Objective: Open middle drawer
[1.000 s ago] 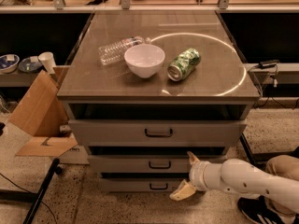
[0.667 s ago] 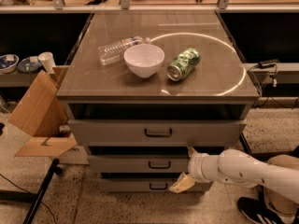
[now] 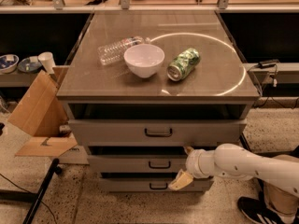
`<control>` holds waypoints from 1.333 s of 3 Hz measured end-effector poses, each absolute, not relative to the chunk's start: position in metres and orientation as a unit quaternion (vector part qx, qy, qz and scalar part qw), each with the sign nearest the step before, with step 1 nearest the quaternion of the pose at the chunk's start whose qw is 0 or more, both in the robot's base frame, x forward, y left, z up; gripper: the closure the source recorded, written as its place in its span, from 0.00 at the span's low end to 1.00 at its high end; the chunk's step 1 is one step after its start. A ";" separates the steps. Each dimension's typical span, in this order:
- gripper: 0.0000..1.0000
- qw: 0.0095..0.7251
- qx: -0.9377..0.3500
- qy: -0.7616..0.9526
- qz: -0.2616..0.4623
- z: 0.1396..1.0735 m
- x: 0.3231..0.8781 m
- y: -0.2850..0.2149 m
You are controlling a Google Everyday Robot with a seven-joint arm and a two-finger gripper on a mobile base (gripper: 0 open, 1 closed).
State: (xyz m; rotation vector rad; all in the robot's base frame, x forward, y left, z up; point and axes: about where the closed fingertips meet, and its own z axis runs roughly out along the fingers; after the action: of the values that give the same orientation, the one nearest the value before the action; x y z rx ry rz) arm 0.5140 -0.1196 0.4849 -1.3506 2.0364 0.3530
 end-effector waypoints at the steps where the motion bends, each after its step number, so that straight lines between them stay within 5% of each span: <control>1: 0.00 0.328 -0.517 0.779 0.137 0.481 0.515 -0.120; 4: 0.00 0.283 -0.522 0.784 0.182 0.434 0.540 -0.112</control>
Offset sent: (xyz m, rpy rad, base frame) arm 0.0455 0.0048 -0.0654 0.0264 0.1685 0.0586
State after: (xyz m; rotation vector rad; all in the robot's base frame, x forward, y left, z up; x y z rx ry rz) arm 0.5401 -0.1124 0.4343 -1.3977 2.0984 0.4878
